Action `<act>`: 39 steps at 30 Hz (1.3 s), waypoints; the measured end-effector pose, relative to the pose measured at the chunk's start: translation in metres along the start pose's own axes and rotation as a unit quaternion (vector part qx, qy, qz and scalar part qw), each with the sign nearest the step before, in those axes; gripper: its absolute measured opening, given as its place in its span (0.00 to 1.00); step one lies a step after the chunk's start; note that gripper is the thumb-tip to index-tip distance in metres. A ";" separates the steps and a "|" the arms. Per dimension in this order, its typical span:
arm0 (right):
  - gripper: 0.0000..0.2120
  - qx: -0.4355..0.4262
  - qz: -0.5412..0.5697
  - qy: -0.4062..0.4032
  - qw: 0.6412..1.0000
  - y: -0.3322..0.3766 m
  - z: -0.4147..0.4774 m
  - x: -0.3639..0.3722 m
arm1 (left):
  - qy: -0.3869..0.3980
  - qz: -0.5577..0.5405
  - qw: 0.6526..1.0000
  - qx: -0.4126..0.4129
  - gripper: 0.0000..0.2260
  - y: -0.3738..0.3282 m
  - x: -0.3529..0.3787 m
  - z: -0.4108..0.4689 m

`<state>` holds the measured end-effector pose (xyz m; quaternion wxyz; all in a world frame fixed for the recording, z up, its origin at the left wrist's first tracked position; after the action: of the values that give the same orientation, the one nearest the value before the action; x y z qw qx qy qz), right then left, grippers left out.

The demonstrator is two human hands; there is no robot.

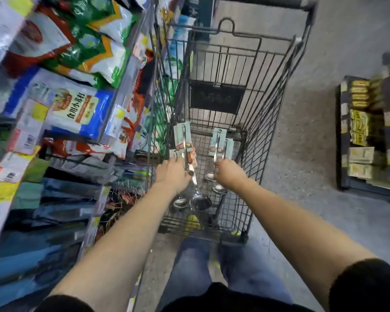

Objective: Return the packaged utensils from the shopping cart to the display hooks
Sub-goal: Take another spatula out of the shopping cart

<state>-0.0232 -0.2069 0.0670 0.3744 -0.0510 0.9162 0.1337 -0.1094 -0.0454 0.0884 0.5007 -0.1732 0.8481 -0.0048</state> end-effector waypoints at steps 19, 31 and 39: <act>0.13 0.029 0.102 0.091 0.990 -0.019 0.179 0.092 | 0.116 -0.125 0.978 -0.123 0.17 0.016 0.163 0.108; 0.22 0.098 0.276 0.123 0.948 -0.019 0.248 0.160 | 0.036 -0.446 0.860 -0.246 0.12 0.011 0.281 0.149; 0.19 0.147 0.447 0.207 0.858 -0.020 0.252 0.188 | 0.004 -0.484 0.802 -0.349 0.11 0.005 0.273 0.169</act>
<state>0.0155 -0.1531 -0.2412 0.0796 0.3935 0.9056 0.1369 -0.0868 -0.0941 -0.2281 0.3355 -0.7242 0.6005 0.0493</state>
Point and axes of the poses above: each hand's wrist, its own z-axis towards the middle knuckle, its own x-axis out of the palm, y = z × x, the point moved 2 cm from there along z, towards the middle knuckle, and after that the axes turned 8 degrees about x, right-handed, at the moved point
